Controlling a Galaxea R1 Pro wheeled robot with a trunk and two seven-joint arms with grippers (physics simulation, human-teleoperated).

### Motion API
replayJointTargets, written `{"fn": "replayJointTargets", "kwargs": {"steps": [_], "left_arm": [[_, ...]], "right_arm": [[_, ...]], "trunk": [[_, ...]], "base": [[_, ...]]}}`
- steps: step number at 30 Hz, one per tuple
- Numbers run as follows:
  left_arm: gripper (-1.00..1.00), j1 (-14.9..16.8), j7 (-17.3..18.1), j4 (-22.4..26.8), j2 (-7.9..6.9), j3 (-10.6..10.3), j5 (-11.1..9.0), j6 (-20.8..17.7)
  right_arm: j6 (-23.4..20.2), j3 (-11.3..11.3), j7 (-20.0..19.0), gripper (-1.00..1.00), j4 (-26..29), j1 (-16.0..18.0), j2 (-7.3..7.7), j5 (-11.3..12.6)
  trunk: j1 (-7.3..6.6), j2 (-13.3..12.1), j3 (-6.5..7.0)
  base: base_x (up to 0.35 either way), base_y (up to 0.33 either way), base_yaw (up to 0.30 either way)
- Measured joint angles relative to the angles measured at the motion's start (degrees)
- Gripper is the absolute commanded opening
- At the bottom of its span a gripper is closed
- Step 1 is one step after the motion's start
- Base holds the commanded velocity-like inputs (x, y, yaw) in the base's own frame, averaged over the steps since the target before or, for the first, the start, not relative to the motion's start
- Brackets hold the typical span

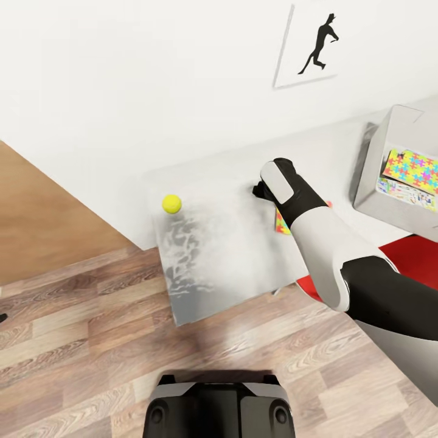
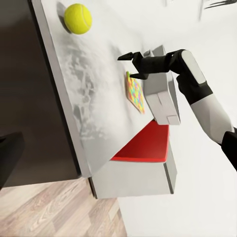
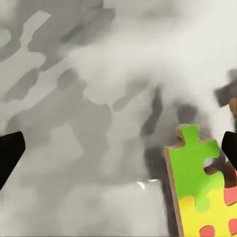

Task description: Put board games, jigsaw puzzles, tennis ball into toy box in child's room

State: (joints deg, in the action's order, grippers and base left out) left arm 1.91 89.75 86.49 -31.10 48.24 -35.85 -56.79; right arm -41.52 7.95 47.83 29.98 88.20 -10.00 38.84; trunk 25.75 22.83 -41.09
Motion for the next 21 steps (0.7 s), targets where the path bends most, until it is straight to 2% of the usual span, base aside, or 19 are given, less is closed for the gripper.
{"fn": "replayJointTargets", "kwargs": {"steps": [9, 18, 21], "left_arm": [[1.00, 0.0, 0.0, 0.0, 0.00, 0.0, 0.0, 0.0], [1.00, 0.0, 0.0, 0.0, 0.00, 0.0, 0.0, 0.0], [1.00, 0.0, 0.0, 0.0, 0.00, 0.0, 0.0, 0.0]], "right_arm": [[-0.1, 0.0, 0.0, 1.00, -0.1, 0.0, 0.00, 0.1], [0.1, 0.1, 0.0, 1.00, 0.1, 0.1, 0.00, 0.0], [0.6, 0.1, 0.0, 1.00, 0.3, 1.1, 0.00, -0.1]], "trunk": [[0.00, 0.0, 0.00], [-0.01, 0.0, 0.00], [-0.01, 0.0, 0.00]], "base": [[-0.001, 0.137, 0.000], [0.045, -0.028, 0.000], [0.097, -0.090, 0.000]]}}
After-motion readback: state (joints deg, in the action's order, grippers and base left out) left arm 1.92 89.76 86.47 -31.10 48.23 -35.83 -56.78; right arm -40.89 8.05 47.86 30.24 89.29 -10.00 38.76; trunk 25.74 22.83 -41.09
